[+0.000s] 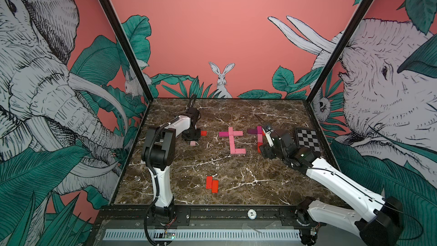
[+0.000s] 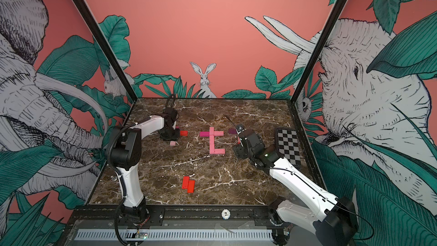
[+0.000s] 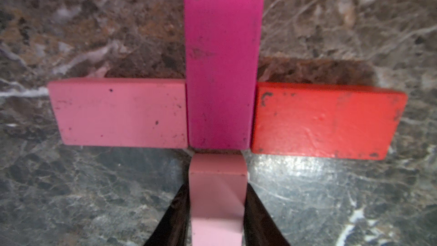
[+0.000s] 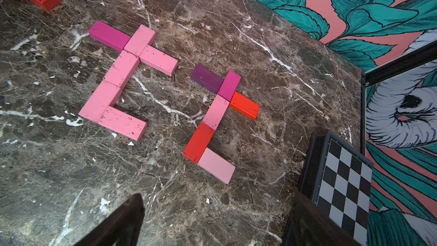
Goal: Assemble the letter t with building blocks
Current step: Assemble the building block at the center of the board.
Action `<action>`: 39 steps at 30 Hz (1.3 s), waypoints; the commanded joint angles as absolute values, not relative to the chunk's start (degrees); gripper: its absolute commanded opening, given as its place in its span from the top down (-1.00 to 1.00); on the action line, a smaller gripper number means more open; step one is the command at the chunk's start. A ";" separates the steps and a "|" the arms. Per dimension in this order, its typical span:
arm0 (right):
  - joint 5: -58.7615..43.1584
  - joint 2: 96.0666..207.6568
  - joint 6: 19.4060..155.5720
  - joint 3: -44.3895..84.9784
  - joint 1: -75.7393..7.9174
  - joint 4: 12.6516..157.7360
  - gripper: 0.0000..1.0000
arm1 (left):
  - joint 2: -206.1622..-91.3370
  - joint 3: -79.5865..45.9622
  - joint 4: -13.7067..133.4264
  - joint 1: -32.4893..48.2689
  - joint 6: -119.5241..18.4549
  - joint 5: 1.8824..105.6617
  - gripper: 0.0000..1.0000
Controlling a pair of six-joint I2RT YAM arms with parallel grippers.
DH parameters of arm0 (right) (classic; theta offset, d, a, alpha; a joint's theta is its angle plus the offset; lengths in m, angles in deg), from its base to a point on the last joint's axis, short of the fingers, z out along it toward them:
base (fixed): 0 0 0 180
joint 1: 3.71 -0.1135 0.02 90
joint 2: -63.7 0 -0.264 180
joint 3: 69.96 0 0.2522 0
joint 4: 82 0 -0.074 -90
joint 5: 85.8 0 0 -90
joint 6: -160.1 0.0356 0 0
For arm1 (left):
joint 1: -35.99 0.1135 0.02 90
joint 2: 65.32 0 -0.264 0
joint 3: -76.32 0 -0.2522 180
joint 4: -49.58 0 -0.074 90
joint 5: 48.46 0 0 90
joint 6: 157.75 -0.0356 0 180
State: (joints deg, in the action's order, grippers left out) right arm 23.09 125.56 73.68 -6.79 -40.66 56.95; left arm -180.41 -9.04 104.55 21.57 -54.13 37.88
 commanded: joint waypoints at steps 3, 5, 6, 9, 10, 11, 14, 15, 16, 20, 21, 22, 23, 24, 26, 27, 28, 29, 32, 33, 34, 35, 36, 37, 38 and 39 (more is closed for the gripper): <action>24.15 124.34 73.62 -5.73 -40.35 57.35 -0.90 | -181.51 -8.46 107.02 21.91 -53.76 37.24 0.26; 24.24 124.26 73.58 -5.68 -40.36 57.35 -0.90 | -181.68 -8.16 107.11 21.92 -53.63 37.20 0.30; 24.36 124.18 73.60 -5.71 -40.34 57.35 -0.90 | -181.77 -8.03 107.20 21.86 -53.61 37.30 0.32; 24.30 124.08 73.65 -5.83 -40.36 57.43 -0.90 | -182.03 -7.59 107.46 22.00 -53.52 37.24 0.39; 24.32 124.06 73.64 -5.91 -40.36 57.47 -0.90 | -182.04 -7.45 107.47 22.00 -53.53 37.24 0.39; 24.32 124.08 73.70 -5.97 -40.36 57.52 -0.90 | -182.13 -7.38 107.60 22.01 -53.54 37.18 0.39; 24.25 124.25 73.74 -6.01 -40.32 57.59 -0.90 | -182.37 -7.04 107.93 22.04 -53.52 36.83 0.38; 24.24 124.34 73.72 -5.96 -40.36 57.55 -0.90 | -182.38 -6.99 107.95 22.06 -53.52 36.82 0.38; 24.24 124.34 73.65 -5.93 -40.36 57.55 -0.90 | -182.39 -7.00 107.97 22.12 -53.45 36.73 0.38; 24.24 124.43 73.69 -6.01 -40.36 57.78 -0.90 | -182.82 -6.78 107.93 22.06 -53.43 37.10 0.38; 24.24 124.43 73.66 -6.01 -40.35 57.78 -0.90 | -182.96 -6.62 107.91 22.10 -53.43 37.14 0.38; 24.24 124.43 73.63 -6.01 -40.36 57.74 -0.90 | -183.05 -6.52 108.03 22.19 -53.45 37.14 0.38; 24.19 124.42 73.70 -6.02 -40.36 57.79 -0.90 | -183.09 -6.38 108.08 22.15 -53.36 37.10 0.38; 24.15 124.43 73.63 -6.08 -40.36 57.71 -0.90 | -183.16 -6.25 108.08 22.21 -53.43 37.15 0.38; 24.17 124.45 73.64 -6.10 -40.36 57.82 -0.90 | -183.23 -5.94 108.11 22.25 -53.45 37.41 0.38; 24.15 124.52 73.65 -6.09 -40.36 57.83 -0.90 | -183.28 -5.75 108.17 22.28 -53.43 37.65 0.38; 24.14 124.52 73.59 -6.03 -40.36 57.85 -0.90 | -183.36 -5.51 108.25 22.32 -53.50 37.64 0.38; 24.15 124.60 73.54 -5.98 -40.36 57.83 -0.90 | -183.51 -5.24 108.43 22.30 -53.54 37.70 0.38; 23.97 124.61 73.53 -6.01 -40.36 57.81 -0.90 | -183.62 -4.85 108.61 22.36 -53.52 37.69 0.37; 23.97 124.53 73.62 -6.01 -40.36 57.83 -0.90 | -183.69 -4.84 108.65 22.37 -53.52 37.70 0.37; 23.99 124.52 73.58 -6.00 -40.35 57.85 -0.90 | -183.63 -4.84 108.62 22.37 -53.59 37.81 0.37; 23.98 124.52 73.54 -6.10 -40.36 57.85 -0.90 | -183.67 -4.82 108.68 22.37 -53.60 37.94 0.37; 23.97 124.56 73.46 -6.10 -40.36 57.90 -0.90 | -183.71 -4.78 108.62 22.37 -53.72 38.11 0.37; 23.97 124.60 73.48 -6.09 -40.35 57.88 -0.90 | -183.71 -4.75 108.64 22.37 -53.76 38.18 0.37; 23.97 124.60 73.49 -6.10 -40.29 57.98 -0.90 | -183.81 -4.67 108.61 22.41 -53.78 38.37 0.37; 23.97 124.61 73.52 -6.05 -40.35 58.00 -0.90 | -183.84 -4.57 108.67 22.44 -53.87 38.53 0.36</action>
State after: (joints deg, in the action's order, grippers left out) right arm 23.36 125.06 73.53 -6.79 -40.66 57.00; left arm -182.55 -5.47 106.96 21.92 -53.86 38.08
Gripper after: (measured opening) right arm 0.950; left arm 0.326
